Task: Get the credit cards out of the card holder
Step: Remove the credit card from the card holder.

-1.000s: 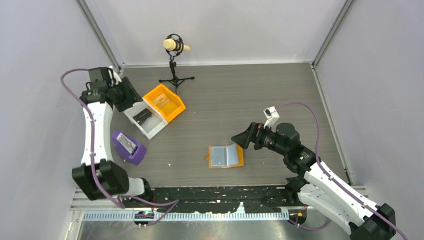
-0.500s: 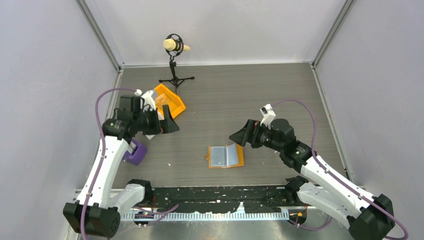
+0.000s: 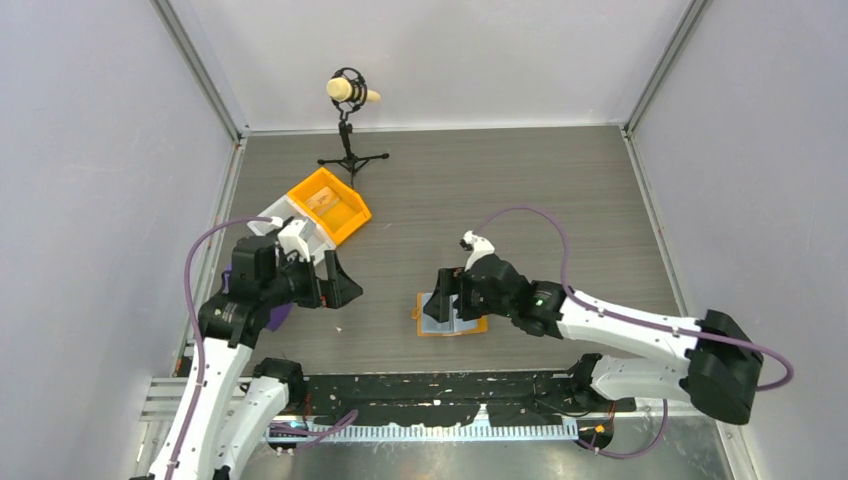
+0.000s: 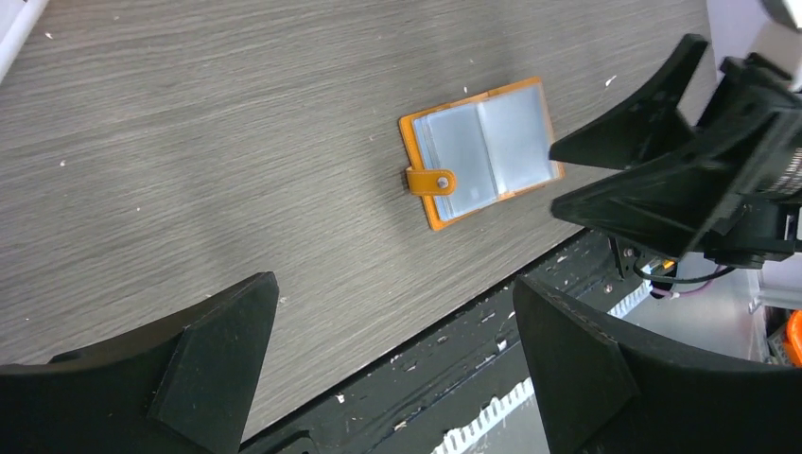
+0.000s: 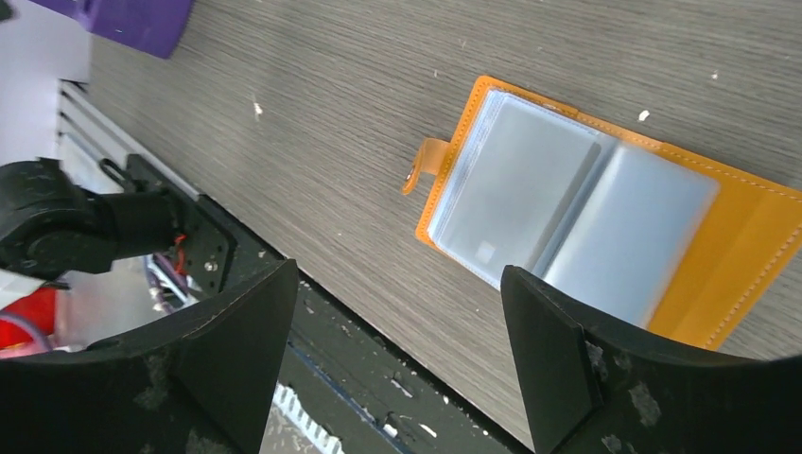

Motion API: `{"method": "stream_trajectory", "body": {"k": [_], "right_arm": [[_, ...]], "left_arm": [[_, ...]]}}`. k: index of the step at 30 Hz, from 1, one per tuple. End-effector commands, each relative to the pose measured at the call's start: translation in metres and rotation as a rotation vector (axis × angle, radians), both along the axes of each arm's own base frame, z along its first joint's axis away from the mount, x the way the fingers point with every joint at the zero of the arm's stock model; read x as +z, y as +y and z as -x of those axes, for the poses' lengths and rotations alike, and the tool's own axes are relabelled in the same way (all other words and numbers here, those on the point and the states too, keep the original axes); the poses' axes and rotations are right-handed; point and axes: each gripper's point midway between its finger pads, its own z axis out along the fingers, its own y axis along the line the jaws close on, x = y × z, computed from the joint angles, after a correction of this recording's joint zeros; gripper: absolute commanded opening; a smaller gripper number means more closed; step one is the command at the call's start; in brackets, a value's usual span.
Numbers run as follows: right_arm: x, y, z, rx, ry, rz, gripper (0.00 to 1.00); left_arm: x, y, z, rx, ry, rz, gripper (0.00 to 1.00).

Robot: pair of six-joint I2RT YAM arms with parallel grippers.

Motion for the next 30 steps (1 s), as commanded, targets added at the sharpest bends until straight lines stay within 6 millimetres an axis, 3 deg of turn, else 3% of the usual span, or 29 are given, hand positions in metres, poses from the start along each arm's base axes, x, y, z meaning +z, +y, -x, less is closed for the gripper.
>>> {"method": "stream_trajectory", "body": {"k": [1, 12, 19, 26, 30], "right_arm": [[0.003, 0.017, -0.017, -0.073, -0.029, 0.021, 0.86], [-0.036, 0.031, -0.029, -0.105, 0.001, 0.119, 0.86], [-0.056, 0.026, -0.034, -0.119, 0.0, 0.199, 0.86], [-0.065, 0.023, -0.036, -0.127, -0.001, 0.233, 0.83], [-0.065, 0.024, -0.04, -0.158, -0.019, 0.217, 0.75]], "left_arm": [[0.01, 0.002, -0.004, 0.028, -0.082, 0.004, 1.0], [0.009, 0.006, -0.005, 0.051, -0.086, -0.019, 1.0], [0.008, 0.011, -0.007, 0.083, -0.087, -0.043, 1.0], [0.008, 0.013, -0.007, 0.09, -0.093, -0.045, 1.0], [0.008, 0.013, -0.007, 0.09, -0.094, -0.045, 0.99]]}}
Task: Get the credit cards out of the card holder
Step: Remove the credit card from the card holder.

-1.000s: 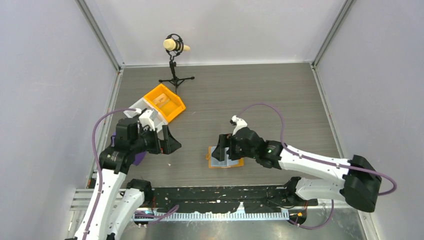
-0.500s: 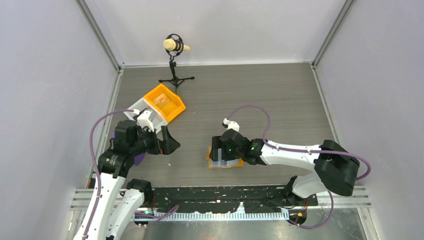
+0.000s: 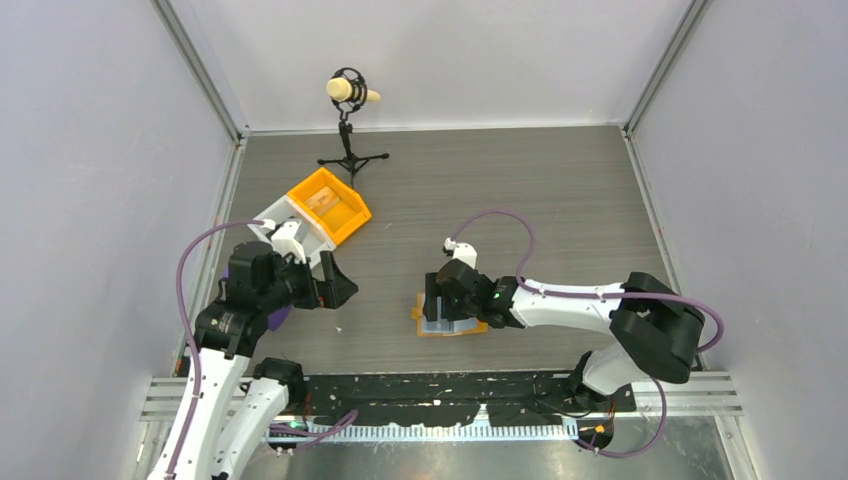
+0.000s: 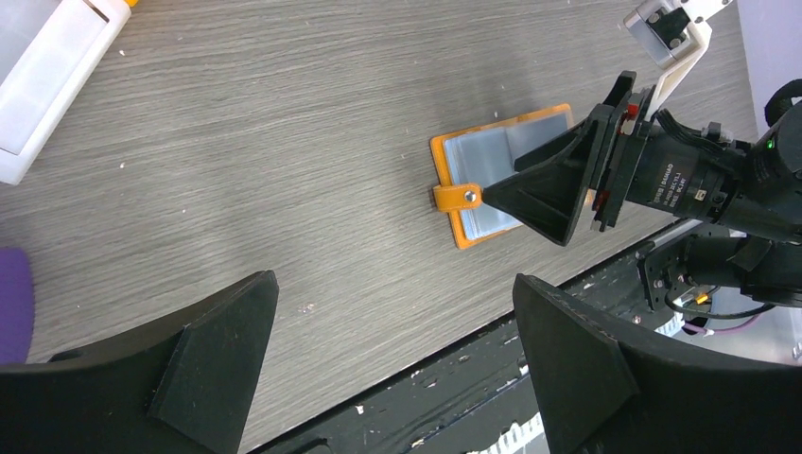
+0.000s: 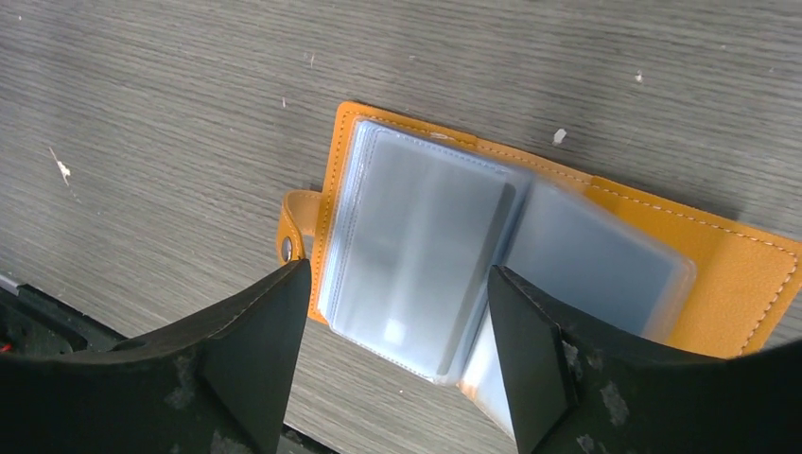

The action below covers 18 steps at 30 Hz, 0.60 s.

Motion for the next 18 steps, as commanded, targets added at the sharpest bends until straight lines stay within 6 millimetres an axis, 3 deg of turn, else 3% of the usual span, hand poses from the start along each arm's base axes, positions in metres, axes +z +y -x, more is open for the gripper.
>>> {"method": "stream_trajectory", "body": {"k": [1, 18], "right_arm": [[0.019, 0.013, -0.017, -0.047, -0.084, -0.058, 0.73], [-0.001, 0.009, -0.009, -0.06, -0.082, 0.198, 0.73]], "left_arm": [[0.007, -0.001, -0.003, 0.002, -0.035, 0.007, 0.98], [0.005, -0.002, -0.004, -0.002, -0.027, 0.012, 0.93]]}}
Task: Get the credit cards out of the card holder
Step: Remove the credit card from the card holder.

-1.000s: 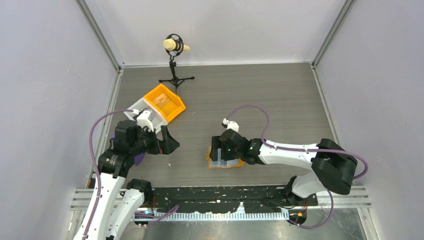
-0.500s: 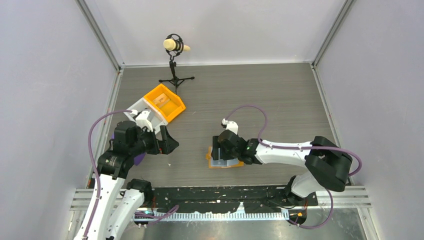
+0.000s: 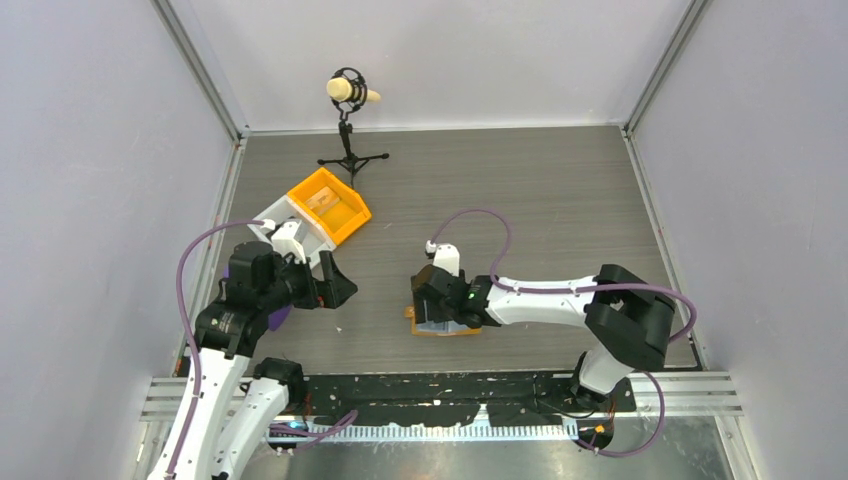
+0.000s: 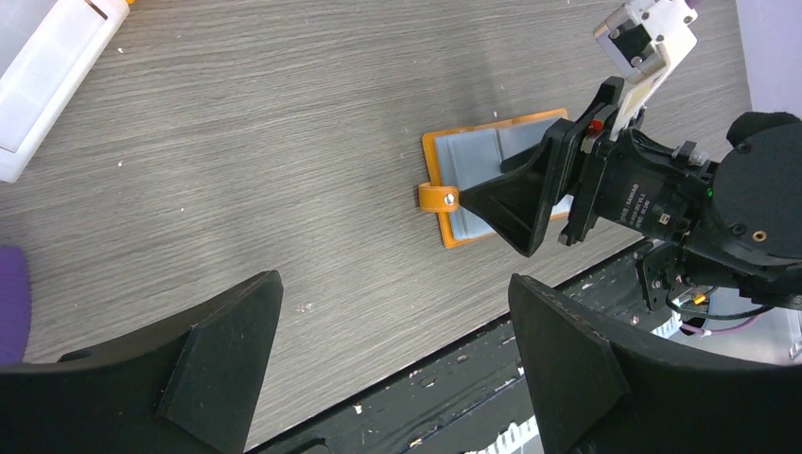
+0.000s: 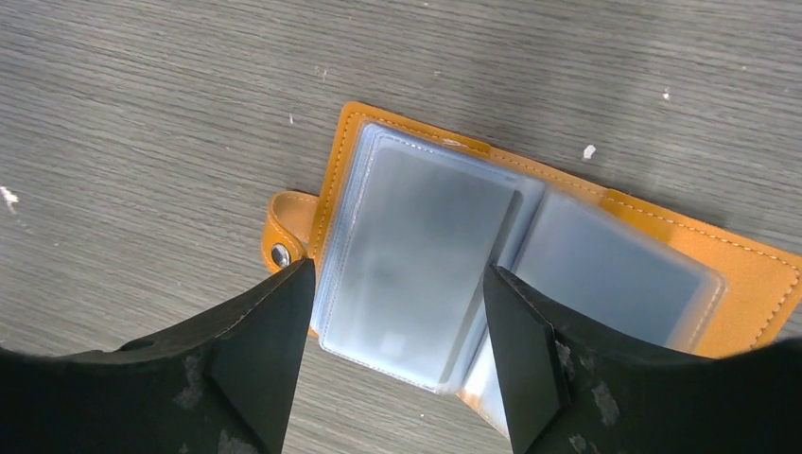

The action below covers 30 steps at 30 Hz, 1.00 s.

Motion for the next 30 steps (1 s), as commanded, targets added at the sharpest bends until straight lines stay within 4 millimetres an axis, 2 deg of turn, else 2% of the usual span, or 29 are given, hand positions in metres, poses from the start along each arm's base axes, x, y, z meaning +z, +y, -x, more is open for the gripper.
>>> {"method": "stream_trajectory", "body": {"k": [1, 6, 9, 18, 20, 25, 30], "right_arm": [[0.003, -0.007, -0.006, -0.042, -0.044, 0.093, 0.73], [-0.004, -0.011, -0.007, -0.048, -0.041, 0.141, 0.73], [-0.005, -0.013, -0.008, -0.047, -0.047, 0.15, 0.7], [0.02, -0.008, -0.01, -0.019, -0.116, 0.033, 0.55], [0.022, -0.006, -0.009, -0.01, -0.115, 0.017, 0.54], [0.022, -0.009, -0.009, 0.003, -0.127, 0.033, 0.43], [0.033, -0.022, -0.011, -0.039, -0.151, 0.044, 0.48]], "left_arm": [[0.005, -0.001, -0.004, -0.004, -0.032, 0.006, 0.92], [0.005, -0.001, -0.004, 0.001, -0.029, 0.005, 0.9], [0.005, -0.002, -0.005, -0.002, -0.028, 0.007, 0.89], [0.001, -0.004, -0.006, -0.008, -0.001, 0.012, 0.83], [0.0, -0.005, -0.007, -0.013, 0.004, 0.015, 0.82], [-0.001, -0.009, -0.007, -0.034, 0.019, 0.026, 0.78], [-0.002, -0.01, -0.007, -0.029, 0.041, 0.032, 0.77]]}}
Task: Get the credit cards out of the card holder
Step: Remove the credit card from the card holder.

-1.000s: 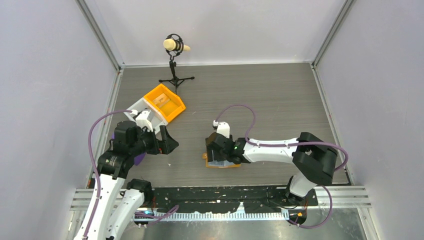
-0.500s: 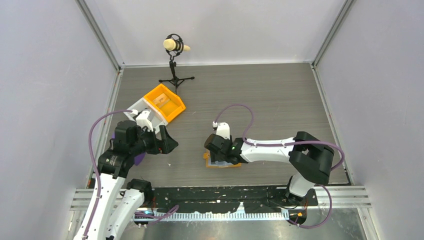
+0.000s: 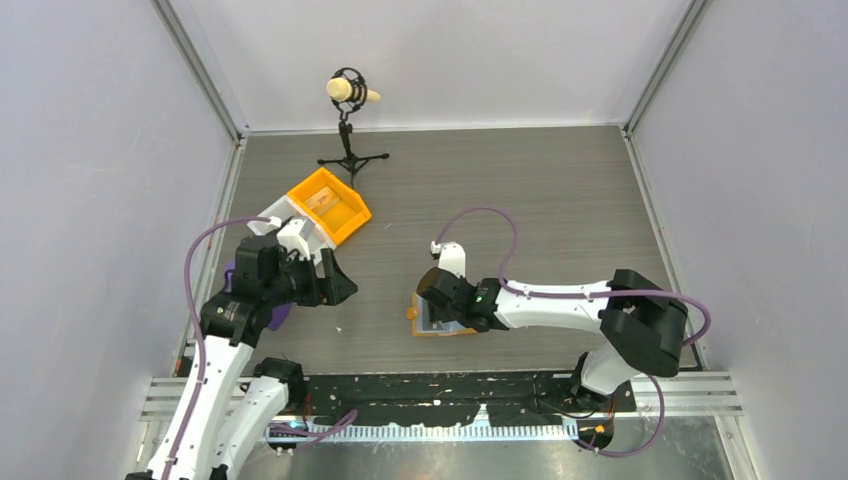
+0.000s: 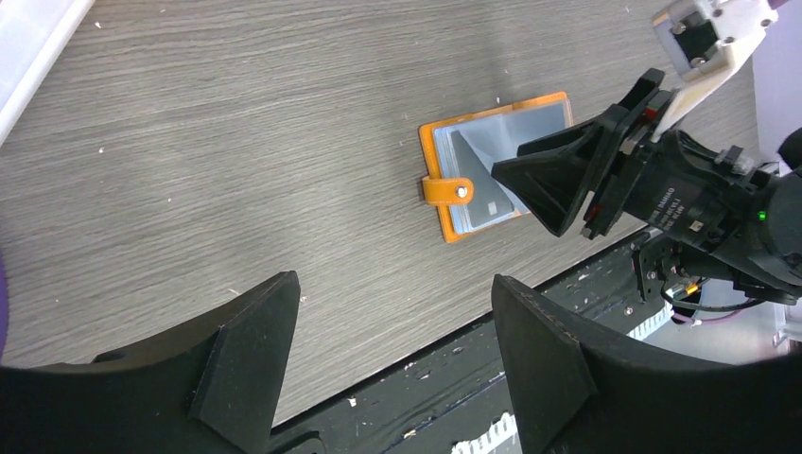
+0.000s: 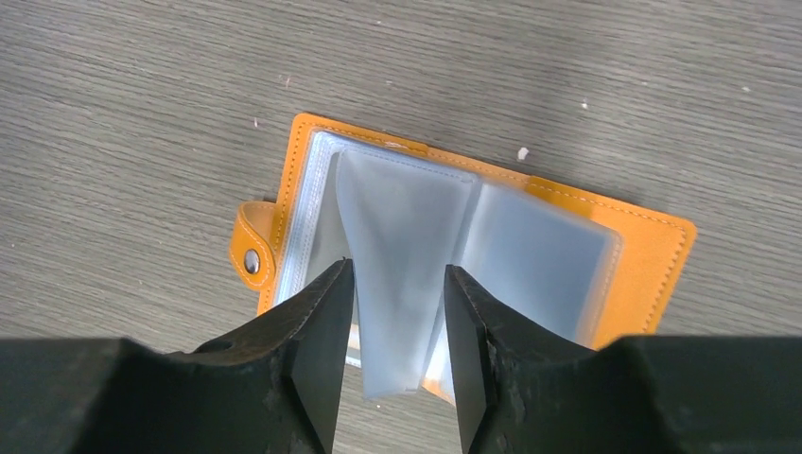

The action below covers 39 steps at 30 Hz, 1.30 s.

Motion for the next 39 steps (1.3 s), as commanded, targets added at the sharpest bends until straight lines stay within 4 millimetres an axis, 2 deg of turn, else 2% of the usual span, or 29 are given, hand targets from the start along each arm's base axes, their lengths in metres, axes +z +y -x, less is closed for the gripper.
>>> {"method": "stream_trajectory", "body": {"k": [1, 7, 16, 22, 25, 27, 30, 35, 39], "right_arm": [[0.029, -0.012, -0.008, -0.052, -0.082, -0.024, 0.48], [0.038, -0.037, -0.007, -0.091, -0.117, -0.002, 0.49], [0.025, -0.072, 0.01, -0.128, -0.097, -0.025, 0.49], [0.026, -0.085, 0.012, -0.157, -0.104, -0.058, 0.49], [0.033, -0.084, 0.013, -0.139, -0.101, -0.066, 0.49], [0.055, -0.077, 0.013, -0.124, -0.108, -0.119, 0.49], [0.075, -0.072, 0.012, -0.12, -0.124, -0.176, 0.49], [0.105, -0.053, 0.011, -0.08, -0.142, -0.275, 0.5], [0.116, -0.03, 0.009, -0.046, -0.158, -0.347, 0.5]], "left_arm": [[0.006, -0.006, -0.004, -0.014, -0.018, 0.031, 0.76], [0.008, -0.007, -0.001, -0.019, -0.008, 0.039, 0.75], [0.009, -0.021, 0.005, -0.041, 0.038, 0.128, 0.68], [-0.002, -0.032, 0.0, -0.028, 0.087, 0.166, 0.65], [-0.009, -0.041, -0.003, -0.034, 0.101, 0.18, 0.64], [-0.015, -0.043, -0.005, -0.029, 0.116, 0.17, 0.63], [-0.018, -0.042, -0.008, -0.016, 0.114, 0.161, 0.63], [-0.01, -0.038, -0.008, -0.034, 0.079, 0.126, 0.64], [0.002, -0.032, -0.006, -0.046, 0.044, 0.088, 0.65]]}}
